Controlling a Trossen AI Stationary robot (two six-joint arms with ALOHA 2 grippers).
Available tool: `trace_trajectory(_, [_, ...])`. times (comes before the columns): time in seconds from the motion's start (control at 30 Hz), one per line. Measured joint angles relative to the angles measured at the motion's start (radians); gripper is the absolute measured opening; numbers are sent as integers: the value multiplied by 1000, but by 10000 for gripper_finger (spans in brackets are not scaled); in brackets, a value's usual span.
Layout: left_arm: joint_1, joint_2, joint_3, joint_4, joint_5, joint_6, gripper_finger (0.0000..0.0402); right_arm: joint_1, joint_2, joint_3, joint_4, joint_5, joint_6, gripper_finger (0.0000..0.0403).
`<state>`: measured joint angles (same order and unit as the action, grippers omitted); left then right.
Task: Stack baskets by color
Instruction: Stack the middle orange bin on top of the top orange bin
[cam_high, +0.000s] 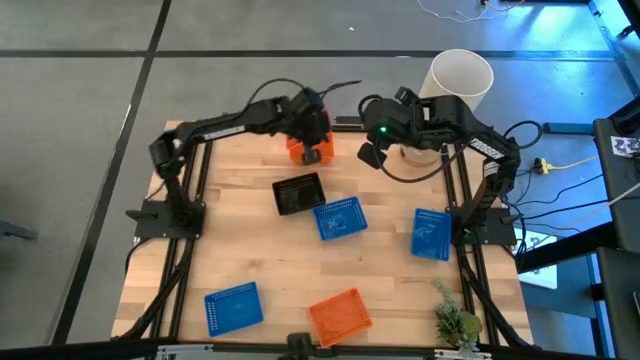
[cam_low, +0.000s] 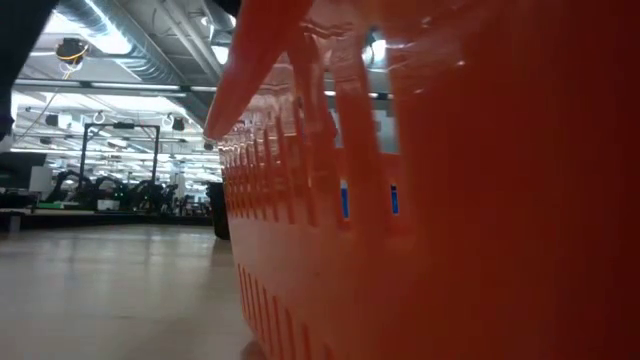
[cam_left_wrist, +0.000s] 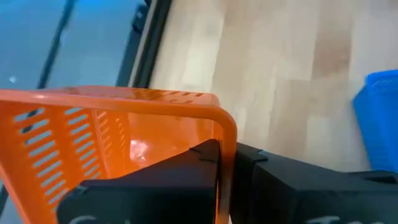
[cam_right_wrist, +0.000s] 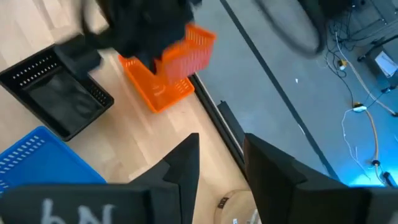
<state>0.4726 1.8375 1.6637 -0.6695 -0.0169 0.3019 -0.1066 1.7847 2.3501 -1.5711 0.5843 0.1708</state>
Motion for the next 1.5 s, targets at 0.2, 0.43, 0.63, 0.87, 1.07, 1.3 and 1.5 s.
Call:
trace_trajectory(0.2, [6, 136, 52, -3, -12, 50, 0, -2, 0, 0, 0, 0, -22, 124])
trace_trajectory(0.43, [14, 187, 52, -103, -48, 68, 0, -2, 0, 0, 0, -1, -47, 124])
trace_trajectory(0.63, [19, 189, 52, -156, -74, 89, 0, -2, 0, 0, 0, -1, -67, 124])
trace_trajectory(0.87, [21, 189, 52, -194, -72, 152, 0, -2, 1, 0, 0, -2, -76, 124])
trace_trajectory(1.07, [21, 189, 52, -224, -173, 189, 0, -2, 1, 0, 0, -10, -89, 124])
trace_trajectory(1.3, [15, 189, 52, -253, -181, 267, 0, -2, 1, 0, 0, -10, -99, 124])
trace_trajectory(1.5, [16, 189, 52, -251, -157, 277, 23, -2, 1, 0, 0, -10, -102, 124])
